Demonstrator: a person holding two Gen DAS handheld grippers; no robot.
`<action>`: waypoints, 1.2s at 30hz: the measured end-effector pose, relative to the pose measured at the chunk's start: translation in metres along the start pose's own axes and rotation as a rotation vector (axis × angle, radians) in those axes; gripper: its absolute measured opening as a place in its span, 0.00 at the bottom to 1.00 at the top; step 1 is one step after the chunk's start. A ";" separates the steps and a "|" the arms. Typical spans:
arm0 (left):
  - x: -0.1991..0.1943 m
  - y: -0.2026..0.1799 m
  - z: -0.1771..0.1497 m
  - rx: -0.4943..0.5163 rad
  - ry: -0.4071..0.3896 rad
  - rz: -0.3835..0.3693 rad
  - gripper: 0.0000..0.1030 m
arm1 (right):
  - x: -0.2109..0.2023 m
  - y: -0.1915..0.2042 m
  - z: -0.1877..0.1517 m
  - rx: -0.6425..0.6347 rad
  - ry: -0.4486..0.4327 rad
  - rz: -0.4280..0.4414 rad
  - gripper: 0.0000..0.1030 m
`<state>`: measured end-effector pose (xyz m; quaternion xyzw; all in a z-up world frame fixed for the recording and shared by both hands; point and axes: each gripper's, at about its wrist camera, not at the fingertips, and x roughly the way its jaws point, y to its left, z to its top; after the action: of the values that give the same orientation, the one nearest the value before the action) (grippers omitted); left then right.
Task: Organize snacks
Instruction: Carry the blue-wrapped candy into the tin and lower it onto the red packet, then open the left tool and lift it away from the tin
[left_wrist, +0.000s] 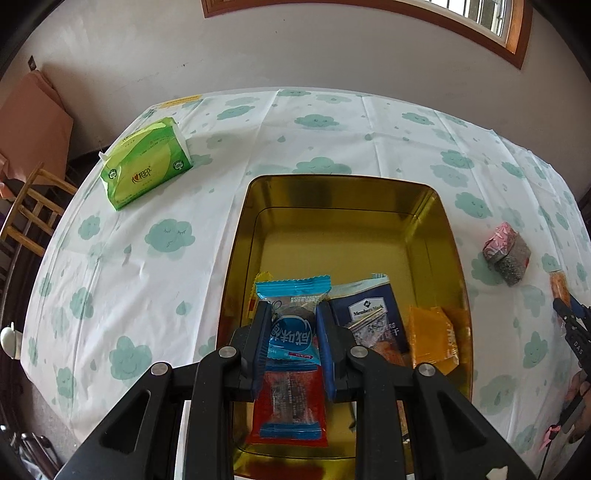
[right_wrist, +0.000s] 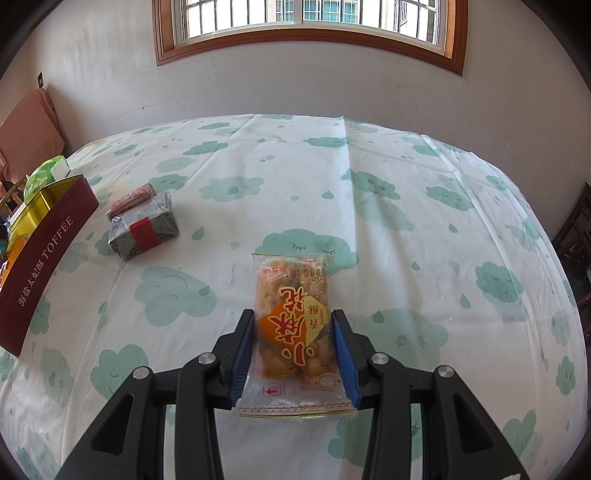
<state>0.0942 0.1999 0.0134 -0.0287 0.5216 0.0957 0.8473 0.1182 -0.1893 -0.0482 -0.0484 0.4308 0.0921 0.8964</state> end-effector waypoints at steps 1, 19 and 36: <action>0.002 0.001 -0.001 -0.001 0.003 0.002 0.21 | 0.000 0.000 0.000 0.000 0.000 0.000 0.41; 0.021 0.004 -0.008 0.012 0.031 0.028 0.26 | 0.000 0.000 0.000 -0.001 0.000 0.000 0.41; -0.027 0.001 -0.015 0.007 -0.085 0.013 0.46 | 0.000 0.000 0.000 -0.001 0.001 -0.001 0.41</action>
<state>0.0693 0.1952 0.0306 -0.0182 0.4858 0.1006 0.8681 0.1184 -0.1891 -0.0480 -0.0492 0.4311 0.0922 0.8962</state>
